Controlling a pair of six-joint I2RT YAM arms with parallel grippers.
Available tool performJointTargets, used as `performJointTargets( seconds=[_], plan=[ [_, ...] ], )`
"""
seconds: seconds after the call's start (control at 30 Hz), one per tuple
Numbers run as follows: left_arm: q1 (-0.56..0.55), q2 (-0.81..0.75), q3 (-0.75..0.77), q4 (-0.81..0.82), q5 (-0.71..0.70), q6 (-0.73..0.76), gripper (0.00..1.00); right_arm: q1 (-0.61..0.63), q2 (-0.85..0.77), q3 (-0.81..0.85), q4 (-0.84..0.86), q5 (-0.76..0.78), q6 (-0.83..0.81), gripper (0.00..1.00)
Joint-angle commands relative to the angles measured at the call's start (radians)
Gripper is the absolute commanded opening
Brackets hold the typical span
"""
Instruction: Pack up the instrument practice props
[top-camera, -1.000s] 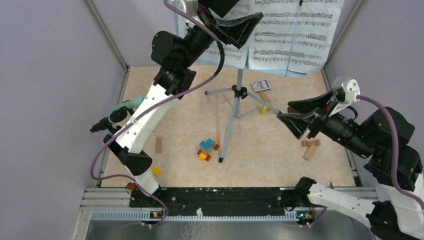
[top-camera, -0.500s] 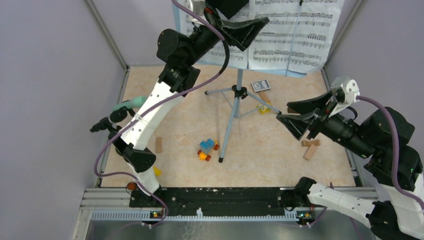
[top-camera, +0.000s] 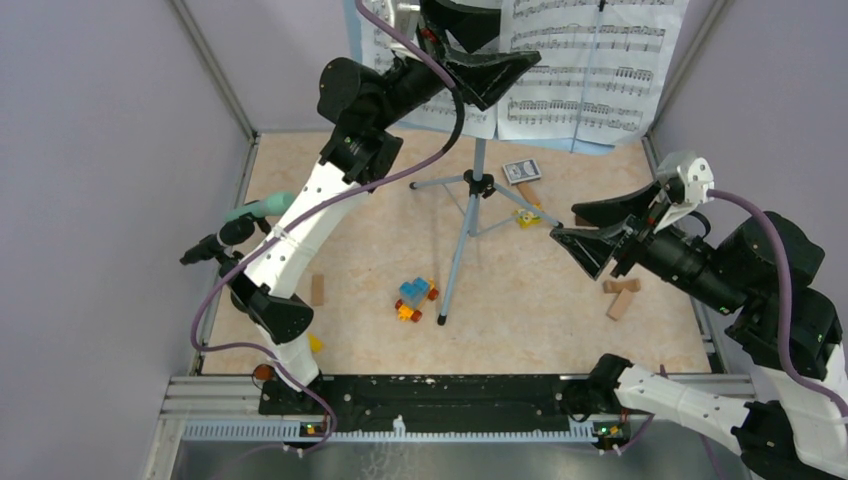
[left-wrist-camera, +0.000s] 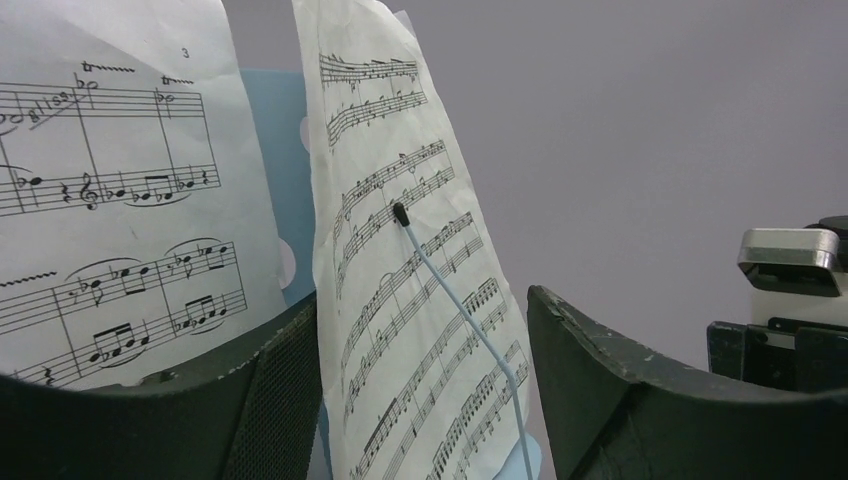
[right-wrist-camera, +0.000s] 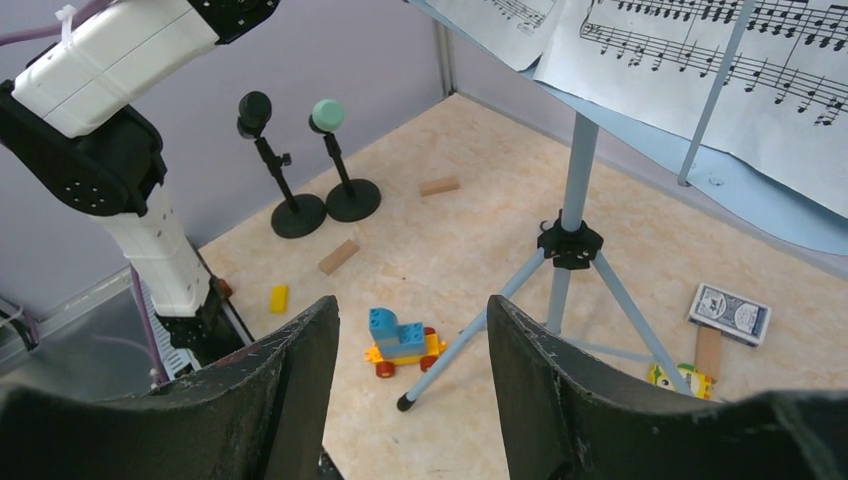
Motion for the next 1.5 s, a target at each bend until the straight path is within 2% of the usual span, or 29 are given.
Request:
performJointTargets(
  seconds=[0.0, 0.2, 0.3, 0.53, 0.73, 0.93, 1.1, 1.33, 1.47],
  plan=[
    [0.004, -0.033, -0.032, 0.048, 0.045, -0.033, 0.75, 0.009, 0.008, 0.012, 0.042, 0.036, 0.002, 0.56],
    [0.005, -0.033, -0.073, 0.042, 0.029, -0.045, 0.78, 0.009, 0.016, 0.068, 0.075, 0.146, 0.012, 0.56],
    [0.005, -0.03, -0.084, 0.043, 0.024, -0.054, 0.72, 0.01, 0.022, 0.096, 0.107, 0.196, 0.02, 0.55],
    [0.004, -0.03, -0.088, 0.064, 0.014, -0.078, 0.46, 0.009, 0.053, 0.164, 0.223, 0.349, 0.081, 0.43],
    [0.004, -0.025, -0.082, 0.06, -0.005, -0.094, 0.22, 0.009, 0.134, 0.226, 0.28, 0.474, 0.227, 0.43],
    [0.005, -0.03, -0.082, 0.026, -0.042, -0.087, 0.0, 0.009, 0.299, 0.379, 0.213, 0.464, 0.288, 0.48],
    [0.004, -0.045, -0.087, 0.01, -0.056, -0.076, 0.0, 0.009, 0.376, 0.464, 0.2, 0.495, 0.297, 0.55],
    [0.005, -0.054, -0.085, 0.008, -0.056, -0.076, 0.0, 0.009, 0.427, 0.526, 0.178, 0.606, 0.286, 0.52],
    [0.005, -0.057, -0.087, 0.003, -0.058, -0.074, 0.0, 0.009, 0.413, 0.507, 0.209, 0.631, 0.252, 0.5]
  ],
)
